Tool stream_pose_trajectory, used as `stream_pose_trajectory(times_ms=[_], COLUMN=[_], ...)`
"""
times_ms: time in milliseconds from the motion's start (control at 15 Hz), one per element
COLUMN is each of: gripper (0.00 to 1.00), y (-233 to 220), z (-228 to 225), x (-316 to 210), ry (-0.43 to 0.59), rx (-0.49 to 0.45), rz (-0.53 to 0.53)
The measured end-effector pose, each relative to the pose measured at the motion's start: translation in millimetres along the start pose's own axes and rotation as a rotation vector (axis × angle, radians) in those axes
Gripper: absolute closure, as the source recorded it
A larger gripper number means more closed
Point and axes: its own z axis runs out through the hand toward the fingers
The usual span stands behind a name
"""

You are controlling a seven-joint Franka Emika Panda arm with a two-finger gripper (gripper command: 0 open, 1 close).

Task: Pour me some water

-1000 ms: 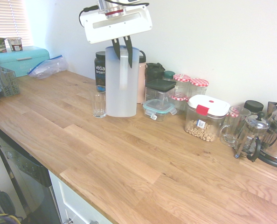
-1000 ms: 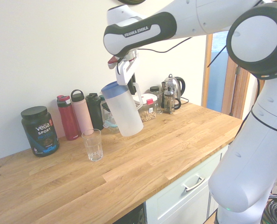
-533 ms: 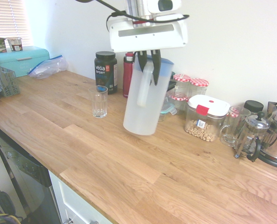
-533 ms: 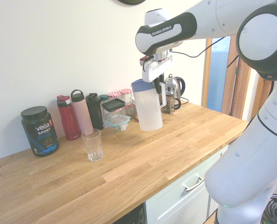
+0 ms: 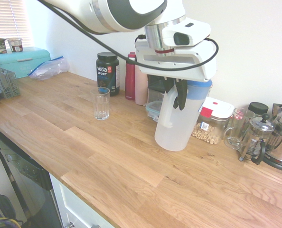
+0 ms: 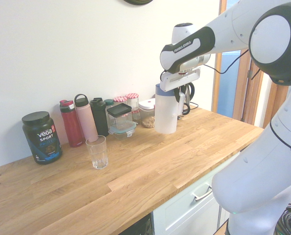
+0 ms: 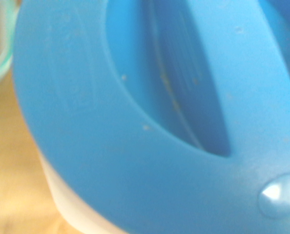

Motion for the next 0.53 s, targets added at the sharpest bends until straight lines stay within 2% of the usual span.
stream_pose_trajectory(times_ms=[133,533], gripper=[1.0,1.0], y=[-3,-10], z=[4,20], x=[-16,-58], ry=[0.046,0.052], rx=[0.01,-0.029], rz=[0.011,-0.026])
